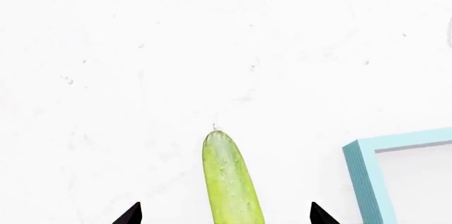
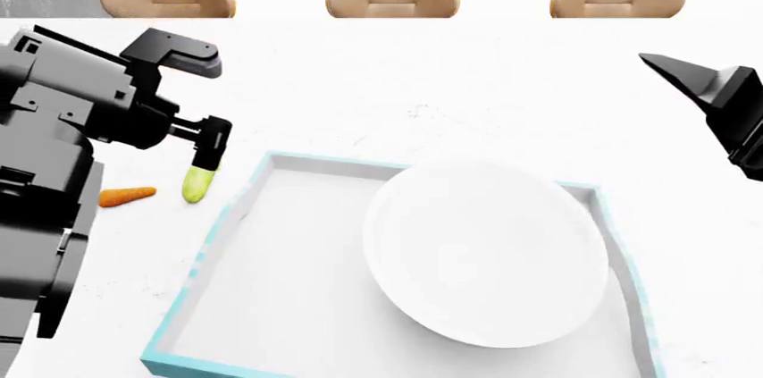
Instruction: Place the two vegetables and bowl onto the tray for setting up a vegetable dip station.
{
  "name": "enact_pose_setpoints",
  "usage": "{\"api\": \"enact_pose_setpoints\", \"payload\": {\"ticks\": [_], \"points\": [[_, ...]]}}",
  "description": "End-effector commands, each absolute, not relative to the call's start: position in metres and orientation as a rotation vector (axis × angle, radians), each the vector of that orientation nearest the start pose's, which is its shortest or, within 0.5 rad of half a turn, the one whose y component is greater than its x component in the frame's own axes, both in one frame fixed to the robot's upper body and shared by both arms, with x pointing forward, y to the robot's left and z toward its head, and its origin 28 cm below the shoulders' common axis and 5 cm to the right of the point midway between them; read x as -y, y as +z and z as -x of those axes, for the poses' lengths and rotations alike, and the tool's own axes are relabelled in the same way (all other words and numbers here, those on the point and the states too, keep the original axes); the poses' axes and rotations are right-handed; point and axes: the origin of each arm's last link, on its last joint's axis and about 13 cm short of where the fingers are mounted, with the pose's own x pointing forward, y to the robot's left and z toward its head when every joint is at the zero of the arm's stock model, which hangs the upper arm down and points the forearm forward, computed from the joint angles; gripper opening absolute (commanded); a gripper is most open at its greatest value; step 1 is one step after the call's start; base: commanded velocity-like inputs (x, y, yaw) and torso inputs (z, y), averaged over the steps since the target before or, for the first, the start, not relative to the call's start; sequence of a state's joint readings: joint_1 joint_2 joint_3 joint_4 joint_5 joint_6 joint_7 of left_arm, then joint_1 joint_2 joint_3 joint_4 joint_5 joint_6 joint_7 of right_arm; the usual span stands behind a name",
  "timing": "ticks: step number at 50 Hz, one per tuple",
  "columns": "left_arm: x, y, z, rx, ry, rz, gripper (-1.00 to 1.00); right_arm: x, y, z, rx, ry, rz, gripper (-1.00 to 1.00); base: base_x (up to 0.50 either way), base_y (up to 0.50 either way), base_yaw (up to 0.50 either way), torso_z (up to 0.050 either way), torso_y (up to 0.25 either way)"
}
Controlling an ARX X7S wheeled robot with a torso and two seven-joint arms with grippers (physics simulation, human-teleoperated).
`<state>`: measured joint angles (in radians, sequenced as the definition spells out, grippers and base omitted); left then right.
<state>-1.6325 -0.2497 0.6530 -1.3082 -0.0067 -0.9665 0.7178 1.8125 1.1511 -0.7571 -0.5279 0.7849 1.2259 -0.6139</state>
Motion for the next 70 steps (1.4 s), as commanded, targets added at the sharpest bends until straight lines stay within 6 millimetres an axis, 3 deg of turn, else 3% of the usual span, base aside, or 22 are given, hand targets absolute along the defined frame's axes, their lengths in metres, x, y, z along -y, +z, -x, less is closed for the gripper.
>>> {"api": "enact_pose_setpoints", "payload": {"ticks": [1,17,37,70], "points": [[-0.328,0.264,-0.393,-0.84,-0.201,-0.229,1.0,0.233,0.411,-0.19,-0.034,0.466,0.873,1.0,0.0,0.0,0.0,0.0,0.0],[-0.333,0.254,-0.391,-0.849,-0.162,-0.216,1.0,0.23,0.415,-0.189,-0.021,0.466,0.874,1.0,0.0,0.0,0.0,0.0,0.0],[-0.341,0.254,-0.388,-0.843,-0.118,-0.203,1.0,0.228,0.414,-0.198,-0.018,0.477,0.875,1.0,0.0,0.0,0.0,0.0,0.0],[-0.341,0.228,-0.387,-0.85,-0.106,-0.179,1.0,0.226,0.418,-0.191,-0.026,0.457,0.884,1.0,0.0,0.0,0.0,0.0,0.0]]}}
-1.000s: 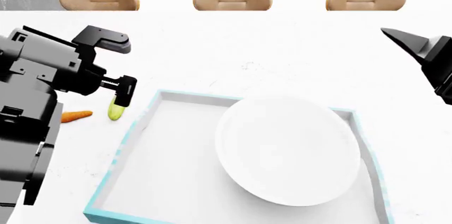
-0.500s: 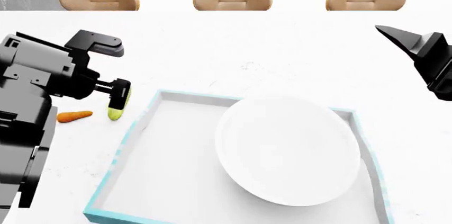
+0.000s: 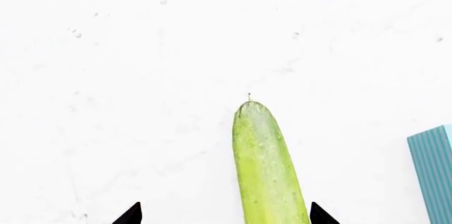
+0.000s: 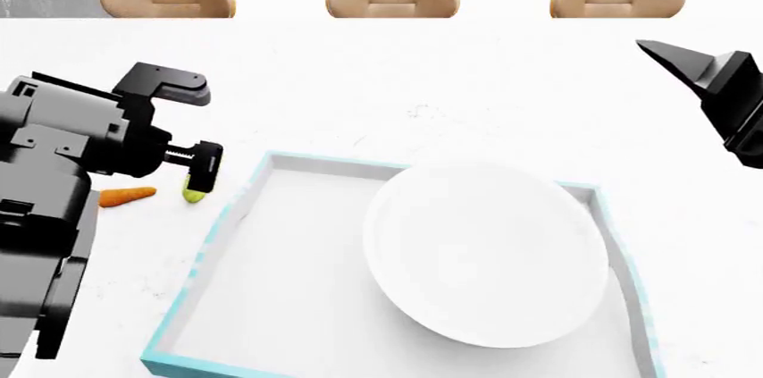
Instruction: Place the two vegetables and bowl onto the tray for setting up a vegetable dip station.
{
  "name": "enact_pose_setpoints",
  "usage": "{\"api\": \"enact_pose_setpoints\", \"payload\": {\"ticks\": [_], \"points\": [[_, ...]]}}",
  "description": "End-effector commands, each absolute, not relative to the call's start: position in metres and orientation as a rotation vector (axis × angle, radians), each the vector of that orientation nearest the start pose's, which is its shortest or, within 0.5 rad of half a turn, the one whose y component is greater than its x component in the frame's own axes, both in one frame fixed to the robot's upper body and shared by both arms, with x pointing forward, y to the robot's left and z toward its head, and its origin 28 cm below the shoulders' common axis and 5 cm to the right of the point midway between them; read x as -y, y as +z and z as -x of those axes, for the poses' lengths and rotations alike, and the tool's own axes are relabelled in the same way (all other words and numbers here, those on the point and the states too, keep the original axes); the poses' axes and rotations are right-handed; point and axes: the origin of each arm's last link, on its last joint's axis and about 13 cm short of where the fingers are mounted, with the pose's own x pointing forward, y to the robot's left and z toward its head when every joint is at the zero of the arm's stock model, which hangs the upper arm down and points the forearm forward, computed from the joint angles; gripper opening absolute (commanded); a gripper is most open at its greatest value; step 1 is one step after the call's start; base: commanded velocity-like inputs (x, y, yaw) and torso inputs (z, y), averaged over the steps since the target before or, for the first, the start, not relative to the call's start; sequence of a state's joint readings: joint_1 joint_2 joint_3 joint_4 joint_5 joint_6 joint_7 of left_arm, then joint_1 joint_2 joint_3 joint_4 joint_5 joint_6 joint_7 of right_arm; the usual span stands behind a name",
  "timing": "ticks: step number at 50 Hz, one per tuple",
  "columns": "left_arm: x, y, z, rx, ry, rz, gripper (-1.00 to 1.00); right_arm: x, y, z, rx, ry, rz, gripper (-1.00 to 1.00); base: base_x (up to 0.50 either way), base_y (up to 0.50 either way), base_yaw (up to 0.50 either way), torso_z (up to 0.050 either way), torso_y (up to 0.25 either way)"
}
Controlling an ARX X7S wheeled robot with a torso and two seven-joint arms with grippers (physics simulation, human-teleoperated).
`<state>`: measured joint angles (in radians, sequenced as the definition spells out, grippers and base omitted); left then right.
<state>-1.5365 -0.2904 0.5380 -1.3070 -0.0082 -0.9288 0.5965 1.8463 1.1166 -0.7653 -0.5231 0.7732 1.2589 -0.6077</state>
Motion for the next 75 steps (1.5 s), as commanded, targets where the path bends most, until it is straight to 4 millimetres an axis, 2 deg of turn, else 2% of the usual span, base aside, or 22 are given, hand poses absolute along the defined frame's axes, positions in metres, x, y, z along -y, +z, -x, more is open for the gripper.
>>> {"api": "enact_pose_setpoints", "payload": {"ticks": [1,38,39,55,59,67,72,75], "points": [[-0.34,0.228,-0.387,-0.852,-0.106,-0.181,1.0,0.226,0.418,-0.191,-0.026,0.457,0.884,1.0,0.0,0.0,0.0,0.0,0.0],[-0.337,0.202,-0.385,-0.89,-0.11,-0.169,1.0,0.225,0.422,-0.189,-0.023,0.45,0.89,1.0,0.0,0.0,0.0,0.0,0.0],[-0.337,0.202,-0.386,-0.879,-0.101,-0.176,-1.0,0.225,0.423,-0.189,-0.022,0.449,0.89,1.0,0.0,0.0,0.0,0.0,0.0],[-0.34,0.213,-0.388,-0.827,-0.07,-0.198,-1.0,0.224,0.426,-0.188,-0.01,0.448,0.891,1.0,0.0,0.0,0.0,0.0,0.0],[-0.343,0.223,-0.39,-0.79,-0.055,-0.205,-1.0,0.224,0.426,-0.188,-0.006,0.447,0.891,1.0,0.0,0.0,0.0,0.0,0.0],[-0.344,0.253,-0.395,-0.664,-0.064,-0.192,-1.0,0.226,0.421,-0.19,0.003,0.45,0.882,1.0,0.0,0.0,0.0,0.0,0.0],[-0.34,0.294,-0.399,-0.556,-0.16,-0.212,-1.0,0.227,0.417,-0.191,0.013,0.457,0.871,1.0,0.0,0.0,0.0,0.0,0.0],[-0.335,0.31,-0.401,-0.516,-0.213,-0.246,-1.0,0.227,0.414,-0.193,0.017,0.463,0.865,1.0,0.0,0.0,0.0,0.0,0.0]]}}
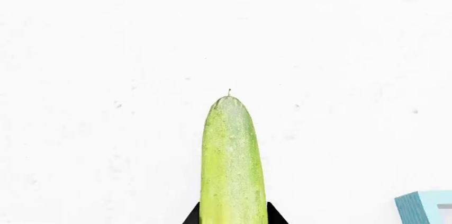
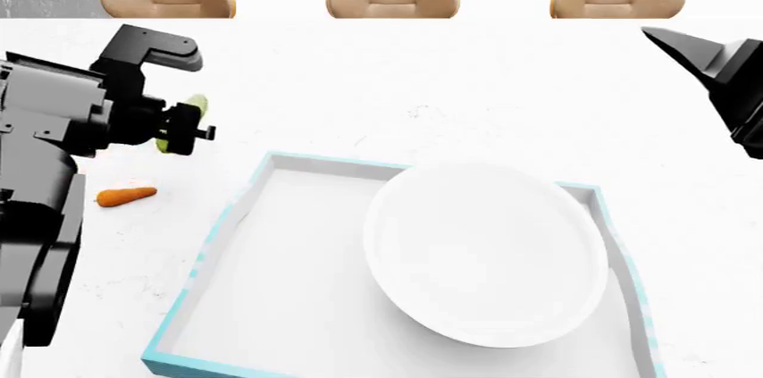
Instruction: Place the two vegetables and bowl onto the tray for setting up a vegetable dip station.
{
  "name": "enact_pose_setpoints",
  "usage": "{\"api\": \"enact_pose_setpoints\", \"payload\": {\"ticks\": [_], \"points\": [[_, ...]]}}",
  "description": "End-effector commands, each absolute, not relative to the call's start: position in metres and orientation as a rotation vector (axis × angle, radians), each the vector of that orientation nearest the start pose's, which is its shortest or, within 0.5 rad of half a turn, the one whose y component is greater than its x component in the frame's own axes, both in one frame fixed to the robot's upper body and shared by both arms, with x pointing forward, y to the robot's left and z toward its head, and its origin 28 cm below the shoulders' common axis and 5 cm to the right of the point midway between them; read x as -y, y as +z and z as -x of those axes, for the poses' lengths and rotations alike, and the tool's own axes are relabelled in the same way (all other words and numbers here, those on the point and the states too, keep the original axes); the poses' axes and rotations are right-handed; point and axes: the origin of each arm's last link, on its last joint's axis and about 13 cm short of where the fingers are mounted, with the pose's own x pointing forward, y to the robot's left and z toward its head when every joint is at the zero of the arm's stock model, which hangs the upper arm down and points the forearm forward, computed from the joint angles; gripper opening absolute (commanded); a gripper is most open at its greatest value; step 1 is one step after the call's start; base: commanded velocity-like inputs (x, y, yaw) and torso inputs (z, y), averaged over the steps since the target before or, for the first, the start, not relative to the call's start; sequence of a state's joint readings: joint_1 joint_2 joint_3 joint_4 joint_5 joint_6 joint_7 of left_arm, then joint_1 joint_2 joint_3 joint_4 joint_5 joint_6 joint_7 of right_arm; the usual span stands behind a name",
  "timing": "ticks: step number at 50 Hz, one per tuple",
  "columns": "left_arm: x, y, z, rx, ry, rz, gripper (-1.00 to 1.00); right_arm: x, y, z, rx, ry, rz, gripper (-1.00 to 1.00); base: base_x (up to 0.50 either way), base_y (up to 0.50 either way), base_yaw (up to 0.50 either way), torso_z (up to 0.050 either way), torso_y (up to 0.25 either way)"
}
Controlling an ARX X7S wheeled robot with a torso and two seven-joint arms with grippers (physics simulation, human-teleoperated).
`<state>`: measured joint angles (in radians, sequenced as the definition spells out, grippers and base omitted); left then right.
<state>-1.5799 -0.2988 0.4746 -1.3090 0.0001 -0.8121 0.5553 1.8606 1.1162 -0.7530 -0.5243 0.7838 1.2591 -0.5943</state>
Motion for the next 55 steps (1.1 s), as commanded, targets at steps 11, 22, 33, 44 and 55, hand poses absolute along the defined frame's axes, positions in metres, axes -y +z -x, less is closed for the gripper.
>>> {"api": "enact_pose_setpoints", "payload": {"ticks": [11,22,33,44,55], "points": [[-0.311,0.355,-0.406,-0.47,-0.439,-0.415,-1.0,0.225,0.408,-0.197,0.031,0.483,0.855,1.0,0.0,0.0,0.0,0.0,0.0],[-0.296,0.357,-0.406,-0.469,-0.579,-0.523,-1.0,0.223,0.41,-0.2,0.04,0.491,0.86,1.0,0.0,0.0,0.0,0.0,0.0],[-0.292,0.352,-0.406,-0.497,-0.608,-0.579,-1.0,0.224,0.42,-0.196,0.06,0.479,0.875,1.0,0.0,0.0,0.0,0.0,0.0],[-0.279,0.343,-0.4,-0.484,-0.721,-0.644,-1.0,0.224,0.423,-0.195,0.072,0.477,0.876,1.0,0.0,0.0,0.0,0.0,0.0],[-0.273,0.34,-0.409,-0.373,-0.885,-0.728,-1.0,0.226,0.421,-0.191,0.071,0.469,0.875,1.0,0.0,0.0,0.0,0.0,0.0]]}}
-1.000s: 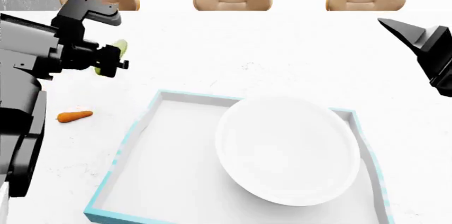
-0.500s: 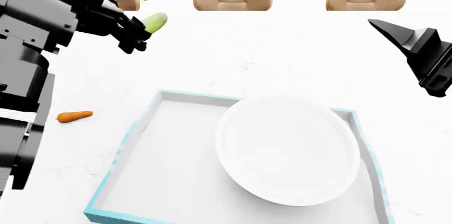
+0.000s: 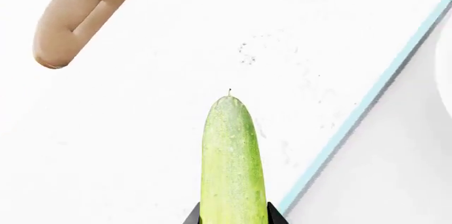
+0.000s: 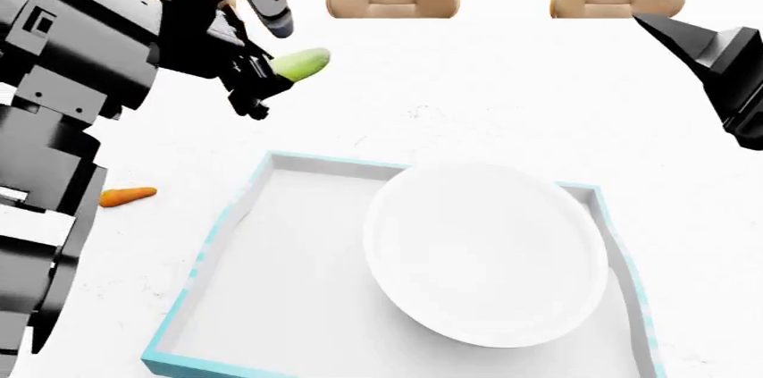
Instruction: Place the two vegetables and bowl onto the tray for setting up a vegetable dip station.
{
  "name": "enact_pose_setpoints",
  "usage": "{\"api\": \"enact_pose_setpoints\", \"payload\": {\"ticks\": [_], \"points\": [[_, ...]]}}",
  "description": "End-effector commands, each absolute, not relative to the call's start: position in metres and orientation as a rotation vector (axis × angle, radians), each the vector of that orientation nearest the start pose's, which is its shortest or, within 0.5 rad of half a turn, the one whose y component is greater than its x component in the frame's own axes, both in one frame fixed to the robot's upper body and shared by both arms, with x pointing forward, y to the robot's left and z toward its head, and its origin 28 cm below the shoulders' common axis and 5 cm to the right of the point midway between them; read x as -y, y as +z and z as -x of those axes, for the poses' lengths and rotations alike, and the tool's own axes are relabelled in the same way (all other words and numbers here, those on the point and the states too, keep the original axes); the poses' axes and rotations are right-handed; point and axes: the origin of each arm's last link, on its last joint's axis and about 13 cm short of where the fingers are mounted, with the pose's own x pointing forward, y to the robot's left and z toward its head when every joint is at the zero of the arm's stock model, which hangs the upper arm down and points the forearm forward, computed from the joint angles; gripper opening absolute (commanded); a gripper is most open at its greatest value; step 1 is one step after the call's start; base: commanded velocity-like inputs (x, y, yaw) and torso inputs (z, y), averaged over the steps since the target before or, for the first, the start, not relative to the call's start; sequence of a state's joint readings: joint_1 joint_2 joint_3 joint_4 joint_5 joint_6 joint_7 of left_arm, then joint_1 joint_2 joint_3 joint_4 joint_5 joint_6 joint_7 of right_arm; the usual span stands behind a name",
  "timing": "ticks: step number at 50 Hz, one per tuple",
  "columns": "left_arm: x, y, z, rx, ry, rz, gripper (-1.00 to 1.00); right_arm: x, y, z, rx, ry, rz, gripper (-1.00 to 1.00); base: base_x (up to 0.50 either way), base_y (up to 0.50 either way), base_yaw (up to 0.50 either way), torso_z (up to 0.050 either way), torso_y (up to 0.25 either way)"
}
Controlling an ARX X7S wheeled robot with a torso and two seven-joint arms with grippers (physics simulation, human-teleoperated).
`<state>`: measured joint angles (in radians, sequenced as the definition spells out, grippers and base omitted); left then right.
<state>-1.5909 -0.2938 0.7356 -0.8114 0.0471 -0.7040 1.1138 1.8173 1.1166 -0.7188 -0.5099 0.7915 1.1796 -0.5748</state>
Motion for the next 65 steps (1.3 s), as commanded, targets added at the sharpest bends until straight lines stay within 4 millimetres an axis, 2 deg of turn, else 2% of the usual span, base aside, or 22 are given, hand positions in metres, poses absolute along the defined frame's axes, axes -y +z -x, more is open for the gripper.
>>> {"api": "enact_pose_setpoints", "payload": {"ticks": [1,9,19,29,37,65], "points": [[-0.273,0.34,-0.41,-0.37,-0.892,-0.743,-1.0,0.226,0.421,-0.191,0.071,0.469,0.874,1.0,0.0,0.0,0.0,0.0,0.0],[-0.271,0.336,-0.417,-0.377,-0.93,-0.919,-1.0,0.228,0.416,-0.19,0.068,0.464,0.865,1.0,0.0,0.0,0.0,0.0,0.0],[-0.266,0.325,-0.426,-0.429,-0.967,-1.021,-1.0,0.23,0.413,-0.187,0.068,0.455,0.857,1.0,0.0,0.0,0.0,0.0,0.0],[-0.255,0.318,-0.432,-0.448,-1.021,-1.032,-1.0,0.231,0.412,-0.183,0.064,0.445,0.851,1.0,0.0,0.0,0.0,0.0,0.0],[-0.246,0.312,-0.437,-0.464,-1.064,-1.051,-1.0,0.235,0.404,-0.18,0.061,0.432,0.839,1.0,0.0,0.0,0.0,0.0,0.0],[-0.244,0.282,-0.434,-0.53,-1.11,-1.04,-1.0,0.236,0.401,-0.182,0.066,0.436,0.833,1.0,0.0,0.0,0.0,0.0,0.0]]}}
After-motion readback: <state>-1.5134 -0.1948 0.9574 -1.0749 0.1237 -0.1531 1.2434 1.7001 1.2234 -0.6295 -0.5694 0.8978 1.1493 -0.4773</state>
